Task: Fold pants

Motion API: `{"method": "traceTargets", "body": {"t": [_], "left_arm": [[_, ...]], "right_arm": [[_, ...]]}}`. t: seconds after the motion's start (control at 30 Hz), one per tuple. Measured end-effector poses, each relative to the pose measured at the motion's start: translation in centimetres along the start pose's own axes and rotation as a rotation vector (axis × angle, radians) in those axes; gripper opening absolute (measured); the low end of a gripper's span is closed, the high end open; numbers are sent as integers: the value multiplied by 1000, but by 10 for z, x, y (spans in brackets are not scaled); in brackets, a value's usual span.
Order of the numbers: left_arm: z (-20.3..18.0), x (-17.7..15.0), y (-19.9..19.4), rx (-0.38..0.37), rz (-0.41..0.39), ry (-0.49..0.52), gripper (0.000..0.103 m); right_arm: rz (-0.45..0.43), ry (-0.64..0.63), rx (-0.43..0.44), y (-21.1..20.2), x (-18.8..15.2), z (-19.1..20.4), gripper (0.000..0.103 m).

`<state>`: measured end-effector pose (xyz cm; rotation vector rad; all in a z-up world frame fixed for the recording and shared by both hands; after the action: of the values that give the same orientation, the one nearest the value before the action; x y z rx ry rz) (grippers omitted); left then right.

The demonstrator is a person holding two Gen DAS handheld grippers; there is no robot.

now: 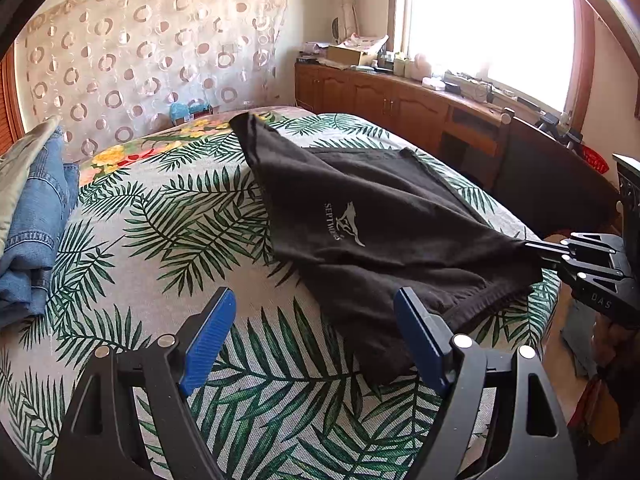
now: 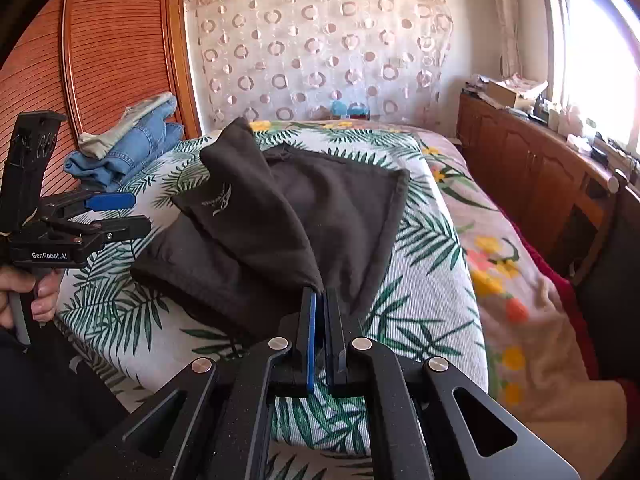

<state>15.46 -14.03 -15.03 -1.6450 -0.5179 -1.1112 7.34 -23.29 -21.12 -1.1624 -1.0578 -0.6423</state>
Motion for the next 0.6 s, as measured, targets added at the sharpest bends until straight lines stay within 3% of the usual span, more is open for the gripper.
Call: {"method": "traceTargets", "body": {"t": [0.4,0.53,0.6], "left_arm": [[-1,-19,12,8,69,14,82],[-1,-23,15,-5,97,6,82],[0,-24,15,-10,99,-1,82]], "right_arm": [[46,48,-2,9,8,-8,3],[38,48,-11,4,15,-10,14],[31,57,-18,1,20,-14,30]]}}
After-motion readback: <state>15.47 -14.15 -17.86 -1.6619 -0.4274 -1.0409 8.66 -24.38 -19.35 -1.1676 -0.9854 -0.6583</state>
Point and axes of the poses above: each gripper's, at about its wrist camera, not at the fingertips, and y roughly the way its jaws point, z to its left, x to its top, the point moved 10 cm from there along y, roughly the way its jaws point, and after that the axes turned 11 degrees about -z, right-handed, at the moved point
